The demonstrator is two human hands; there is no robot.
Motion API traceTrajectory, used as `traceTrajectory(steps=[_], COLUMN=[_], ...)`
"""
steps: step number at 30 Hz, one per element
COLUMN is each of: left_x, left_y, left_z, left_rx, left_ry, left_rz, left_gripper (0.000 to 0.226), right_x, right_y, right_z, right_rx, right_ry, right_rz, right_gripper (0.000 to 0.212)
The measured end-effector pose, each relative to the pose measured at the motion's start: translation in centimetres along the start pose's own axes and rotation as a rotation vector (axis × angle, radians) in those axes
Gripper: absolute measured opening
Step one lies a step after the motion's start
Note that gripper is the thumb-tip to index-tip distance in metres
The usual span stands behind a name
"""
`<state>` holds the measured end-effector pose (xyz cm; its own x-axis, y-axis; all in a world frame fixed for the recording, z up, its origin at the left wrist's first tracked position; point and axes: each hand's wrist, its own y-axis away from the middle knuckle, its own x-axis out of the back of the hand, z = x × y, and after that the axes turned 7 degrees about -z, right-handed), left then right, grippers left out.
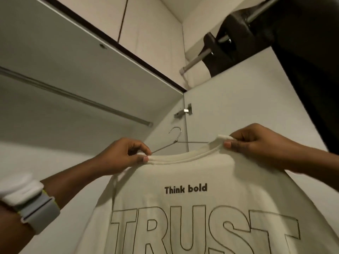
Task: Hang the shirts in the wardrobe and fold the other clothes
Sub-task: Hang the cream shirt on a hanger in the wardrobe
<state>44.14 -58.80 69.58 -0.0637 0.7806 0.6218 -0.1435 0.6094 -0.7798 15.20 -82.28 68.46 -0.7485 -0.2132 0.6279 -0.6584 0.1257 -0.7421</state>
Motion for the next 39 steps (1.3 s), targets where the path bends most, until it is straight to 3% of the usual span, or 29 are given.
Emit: traceTrajectory(steps=[2,5,9,17,22,30,39], left_x=[2.1,5.4,11.2,19.0,22.1,22.9,23.2], left_y=[-2.0,-4.4,-7.1,-9.1,-8.3,-9.1,-9.6], left_z=[-2.9,-6.6,-12.9,-20.2,-22.8,-22.8,-23.7], left_rx=[-0.018,-0.027,0.041,0.393,0.613,0.595,0.581], left_ry=[-0.074,-0.209,-0.694,-1.320,-1.271,-1.203,-1.170], left_rz=[0.039,0.106,0.207,0.263,0.213,0.197,0.196], left_gripper=[0.013,0.028,0.053,0.094,0.113,0.122,0.124], right_x=[-0.5,-1.0,-3.4,-9.6,-14.0,-17.6,-18.5], right_y=[-3.7,-8.7,-16.4,-28.7,-34.6,-40.2,-42.5], right_z=[-1.4,-2.8,-3.1,-2.2,-2.4,-4.0,-3.7], right_rx=[0.012,0.010,-0.018,-0.025,0.010,0.008,0.001], right_ry=[0.047,0.126,0.192,0.315,0.325,0.329,0.404], right_rz=[0.043,0.123,0.211,0.294,0.351,0.423,0.377], right_gripper=[0.036,0.032,0.029,0.027,0.024,0.031,0.027])
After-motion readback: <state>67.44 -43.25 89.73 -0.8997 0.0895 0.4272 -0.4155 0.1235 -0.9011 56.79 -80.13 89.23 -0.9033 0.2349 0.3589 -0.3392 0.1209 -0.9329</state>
